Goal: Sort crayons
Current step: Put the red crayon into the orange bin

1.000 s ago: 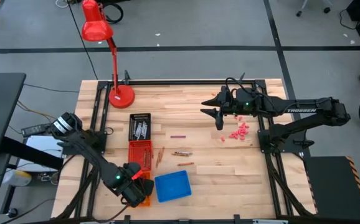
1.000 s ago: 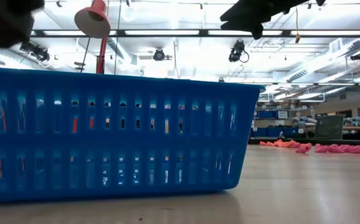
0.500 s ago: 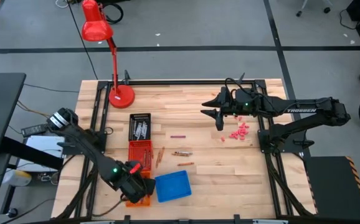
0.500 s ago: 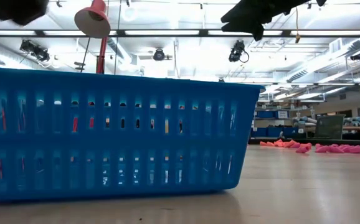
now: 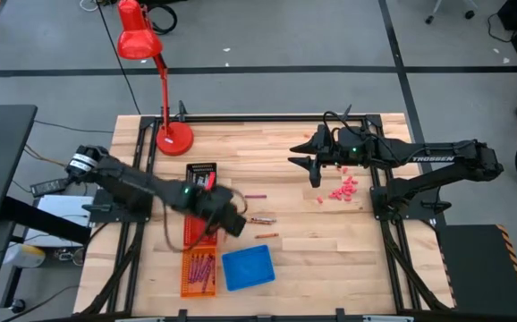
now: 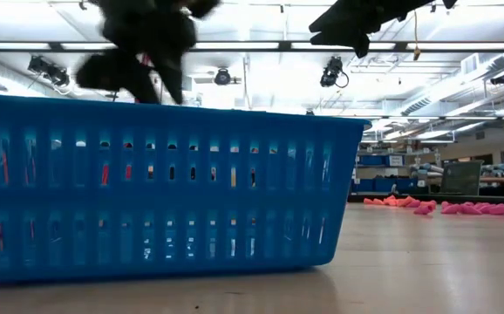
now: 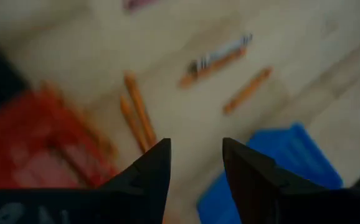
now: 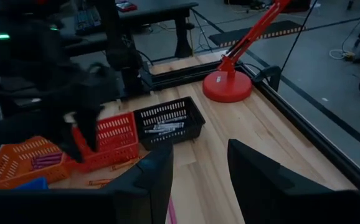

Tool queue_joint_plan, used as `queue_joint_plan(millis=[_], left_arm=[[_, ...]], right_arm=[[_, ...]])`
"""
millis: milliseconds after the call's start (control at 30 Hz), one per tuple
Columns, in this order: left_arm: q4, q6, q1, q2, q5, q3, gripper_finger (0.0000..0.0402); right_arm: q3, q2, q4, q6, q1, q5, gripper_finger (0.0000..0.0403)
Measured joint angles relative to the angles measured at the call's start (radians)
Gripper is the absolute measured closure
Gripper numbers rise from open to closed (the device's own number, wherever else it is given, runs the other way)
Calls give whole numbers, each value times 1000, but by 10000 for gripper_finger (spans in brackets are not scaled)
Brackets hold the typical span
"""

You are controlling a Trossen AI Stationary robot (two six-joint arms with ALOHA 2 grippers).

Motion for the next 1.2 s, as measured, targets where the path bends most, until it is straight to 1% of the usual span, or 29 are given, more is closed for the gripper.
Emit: queue_joint_plan(millis=[133, 267, 367, 467, 533, 600, 667, 733, 900, 1067, 1200], left_arm=[[28, 242, 119, 27, 0, -1, 247], [136, 583, 211, 76, -17, -9, 247], [228, 822, 255, 126, -18, -9, 247], [301, 955, 286, 180, -14, -9, 247], [341, 1003, 305, 215, -18, -10, 247], [340, 1037, 320, 242, -17, -10, 247], [376, 1060, 331, 267, -17, -10, 247], [372, 1077, 336, 286, -13, -10, 247], [394, 1110, 345, 325, 90, -12, 247], [437, 1139, 345, 352, 99, -8, 247], [427, 1141, 345, 377, 99, -9, 247]], right_arm=[[0, 0, -1, -1, 0, 6, 247], [0, 1, -21, -5, -1, 47, 247], [0, 2, -32, 7, -7, 52, 247], [0, 2, -39, 27, -8, 50, 247], [0, 2, -45, 42, -6, 49, 247], [0, 2, -50, 60, 0, 47, 247], [0, 1, -53, 70, 3, 47, 247], [0, 1, -52, 74, 10, 43, 247], [0, 1, -56, 81, 15, 38, 247], [0, 1, -56, 82, 15, 28, 247], [0, -1, -46, 83, 16, 24, 247]])
